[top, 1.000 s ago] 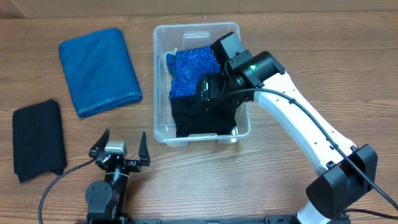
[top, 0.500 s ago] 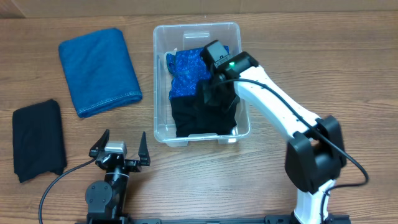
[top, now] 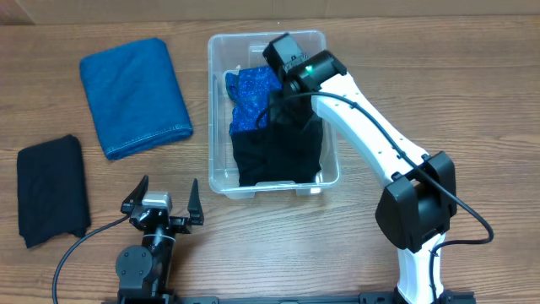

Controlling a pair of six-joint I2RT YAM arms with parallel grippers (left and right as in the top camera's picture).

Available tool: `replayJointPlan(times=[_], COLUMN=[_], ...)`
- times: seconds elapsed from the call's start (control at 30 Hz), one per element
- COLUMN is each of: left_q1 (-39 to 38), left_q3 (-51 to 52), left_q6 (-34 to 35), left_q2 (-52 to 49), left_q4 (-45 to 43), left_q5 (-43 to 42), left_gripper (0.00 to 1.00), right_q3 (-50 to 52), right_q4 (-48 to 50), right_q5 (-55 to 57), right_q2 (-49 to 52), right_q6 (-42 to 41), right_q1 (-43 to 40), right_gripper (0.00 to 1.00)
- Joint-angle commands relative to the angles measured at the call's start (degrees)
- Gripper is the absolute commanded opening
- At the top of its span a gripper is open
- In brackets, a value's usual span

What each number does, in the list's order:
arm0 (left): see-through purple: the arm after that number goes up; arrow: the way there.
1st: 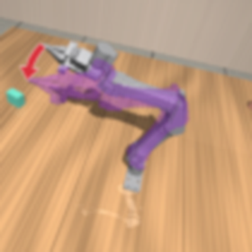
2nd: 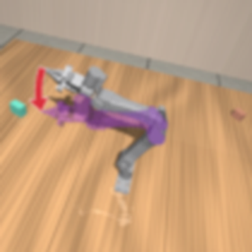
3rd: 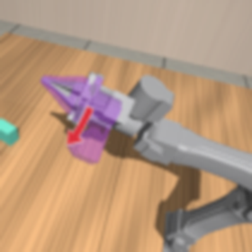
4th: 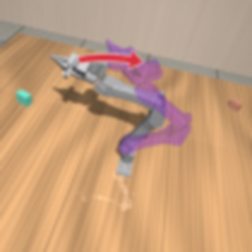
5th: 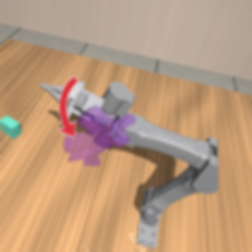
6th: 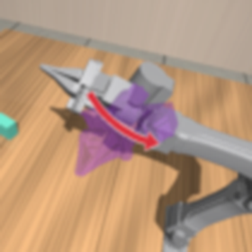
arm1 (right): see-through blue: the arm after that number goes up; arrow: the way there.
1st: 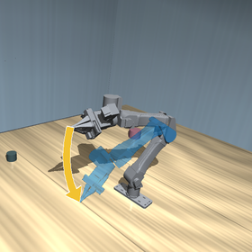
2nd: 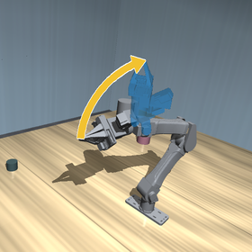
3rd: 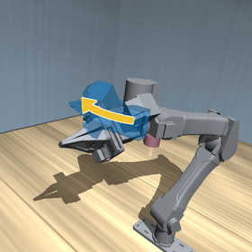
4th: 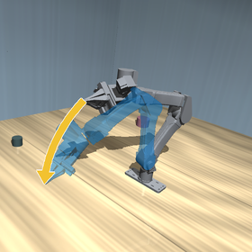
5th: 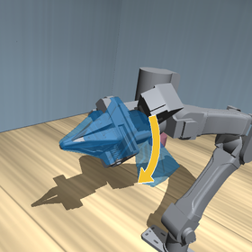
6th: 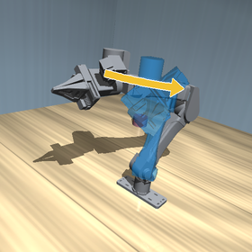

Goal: Pack container
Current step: 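Lower the black cloth onto the bin's right side and press it down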

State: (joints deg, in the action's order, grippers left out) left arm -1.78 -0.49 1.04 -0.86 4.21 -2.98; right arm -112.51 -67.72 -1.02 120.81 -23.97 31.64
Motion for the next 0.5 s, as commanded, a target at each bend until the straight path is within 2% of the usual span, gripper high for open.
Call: replayJointPlan(times=[0.0, 0.17, 0.3, 0.4, 0.47], left_q1=[-0.1, -0.1, -0.1, -0.1, -0.1], left_q3=[0.2, 0.2, 0.2, 0.2, 0.2], left_q6=[-1.1, -1.1, -1.1, -1.1, -1.1], left_q2=[0.5, 0.5, 0.5, 0.5, 0.5], left_q4=[0.0, 0.0, 0.0, 0.0, 0.0], left_q5=[0.0, 0.0, 0.0, 0.0, 0.0], left_gripper=[1.00, 1.00, 1.00, 1.00, 1.00], right_q3=[0.1, 9.4, 15.1, 12.5, 7.2], right_q4=[3.0, 9.2, 12.5, 11.7, 7.3], right_q5=[1.6, 4.9, 12.0, 13.9, 16.6], right_q2=[-0.5, -0.2, -0.2, -0.9, -1.6], right_q6=[0.0, -0.1, -2.0, -1.1, -1.1], right_q1=[0.0, 0.0, 0.0, 0.0, 0.0], right_gripper=[0.18, 0.19, 0.19, 0.19, 0.21])
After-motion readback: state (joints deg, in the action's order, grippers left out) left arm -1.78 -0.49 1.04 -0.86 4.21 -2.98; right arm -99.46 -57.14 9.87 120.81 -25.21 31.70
